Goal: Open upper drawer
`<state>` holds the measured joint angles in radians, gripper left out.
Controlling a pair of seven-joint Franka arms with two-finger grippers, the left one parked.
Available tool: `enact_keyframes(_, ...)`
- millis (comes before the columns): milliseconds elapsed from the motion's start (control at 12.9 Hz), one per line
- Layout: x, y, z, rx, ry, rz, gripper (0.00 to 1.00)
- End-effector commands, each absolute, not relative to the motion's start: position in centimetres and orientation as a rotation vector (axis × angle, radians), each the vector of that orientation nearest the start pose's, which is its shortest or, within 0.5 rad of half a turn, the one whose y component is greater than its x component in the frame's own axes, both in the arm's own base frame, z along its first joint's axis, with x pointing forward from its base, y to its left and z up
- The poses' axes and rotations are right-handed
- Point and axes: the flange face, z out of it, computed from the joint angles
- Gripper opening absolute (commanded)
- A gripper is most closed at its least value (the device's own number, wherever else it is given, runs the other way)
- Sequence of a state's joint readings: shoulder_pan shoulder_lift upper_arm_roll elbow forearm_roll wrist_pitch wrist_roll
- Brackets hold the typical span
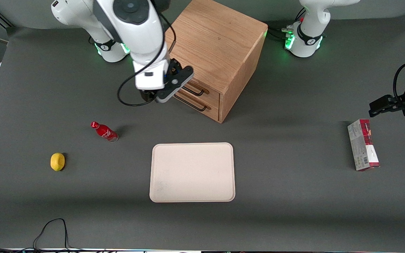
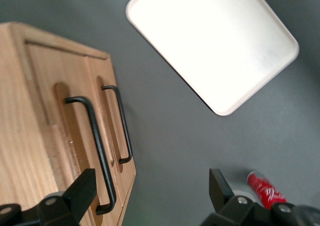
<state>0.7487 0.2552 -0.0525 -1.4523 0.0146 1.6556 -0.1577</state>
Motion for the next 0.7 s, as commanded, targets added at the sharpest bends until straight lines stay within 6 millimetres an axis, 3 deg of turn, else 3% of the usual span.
enact_keyframes(0,48.6,40.4,53.2,-2.782,-1.472,0.073,1.0)
enact_keyframes(619,46.7,40.6,52.3,-2.654,-1.395,0.174,1.0)
